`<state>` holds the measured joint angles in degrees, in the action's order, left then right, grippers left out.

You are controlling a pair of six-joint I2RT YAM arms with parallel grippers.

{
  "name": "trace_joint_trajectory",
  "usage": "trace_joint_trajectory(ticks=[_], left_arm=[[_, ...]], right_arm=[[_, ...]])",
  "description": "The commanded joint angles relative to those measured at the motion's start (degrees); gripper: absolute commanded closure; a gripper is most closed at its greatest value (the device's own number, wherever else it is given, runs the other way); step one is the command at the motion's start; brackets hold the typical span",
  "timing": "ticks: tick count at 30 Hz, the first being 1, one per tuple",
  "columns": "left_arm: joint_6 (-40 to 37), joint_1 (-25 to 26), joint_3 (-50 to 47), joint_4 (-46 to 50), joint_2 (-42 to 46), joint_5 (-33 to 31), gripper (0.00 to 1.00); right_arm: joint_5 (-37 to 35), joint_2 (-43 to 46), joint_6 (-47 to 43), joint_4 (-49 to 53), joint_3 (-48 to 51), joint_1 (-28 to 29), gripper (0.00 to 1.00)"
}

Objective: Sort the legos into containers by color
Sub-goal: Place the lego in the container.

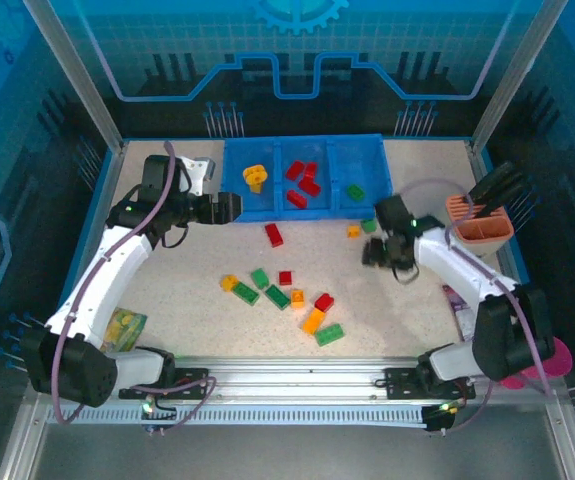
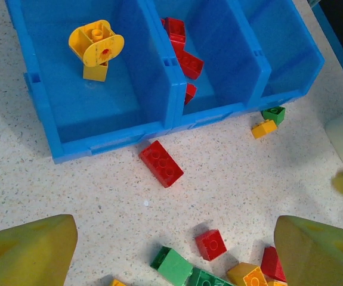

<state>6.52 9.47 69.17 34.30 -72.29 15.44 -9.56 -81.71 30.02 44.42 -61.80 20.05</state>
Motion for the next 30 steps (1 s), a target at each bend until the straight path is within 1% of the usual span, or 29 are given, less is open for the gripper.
trace_joint_trajectory(ticks=[1, 3, 5, 8, 11, 14, 17, 20, 24, 25, 30], left_arm=[[-1.65, -0.90, -0.50, 1.24, 1.16, -0.24, 0.12], [-1.62, -1.21, 0.11, 2.03, 1.28, 0.04, 0.11], [-1.47, -1.47, 0.59, 2.41, 1.32, 0.29, 0.11], [-1.17, -1.87, 0.78, 2.43, 1.67, 0.28, 0.11], [-1.49, -2.27, 0.88, 2.53, 2.20, -0.36, 0.11], [-1.69, -2.70, 0.75, 2.37, 2.51, -0.73, 0.10], [-1.47, -2.97, 0.71, 1.89, 1.94, -0.18, 0.10], [-1.06, -3.24, 0.70, 1.75, 1.25, 0.60, 0.10], [-1.16, -3.23, 0.72, 2.13, 1.18, 0.58, 0.10], [-1.23, -3.23, 0.69, 2.02, 1.19, 0.35, 0.10], [-0.84, -3.24, 0.75, 1.62, 0.85, 0.60, 0.10]], right_arm=[[-0.61, -5.61, -15.08, 3.15, -16.96, 2.72, 0.60], [1.99, -11.21, -18.96, 5.51, -27.36, 3.63, 0.60], [1.56, -17.76, -24.35, 7.05, -38.55, 5.94, 0.59], [2.04, -26.96, -29.45, 8.31, -51.76, 8.24, 0.59], [4.89, -35.09, -32.31, 7.60, -62.11, 9.66, 0.59], [7.95, -41.40, -34.65, 4.60, -69.89, 10.98, 0.59], [11.05, -46.53, -39.13, 0.00, -74.17, 12.23, 0.60], [13.31, -51.19, -41.50, -4.19, -77.81, 12.73, 0.59], [13.84, -59.41, -43.04, -3.85, -86.74, 12.71, 0.58], [14.08, -60.36, -43.60, -4.63, -87.50, 12.72, 0.57], [16.31, -62.12, -44.72, -12.61, -84.70, 12.78, 0.56]])
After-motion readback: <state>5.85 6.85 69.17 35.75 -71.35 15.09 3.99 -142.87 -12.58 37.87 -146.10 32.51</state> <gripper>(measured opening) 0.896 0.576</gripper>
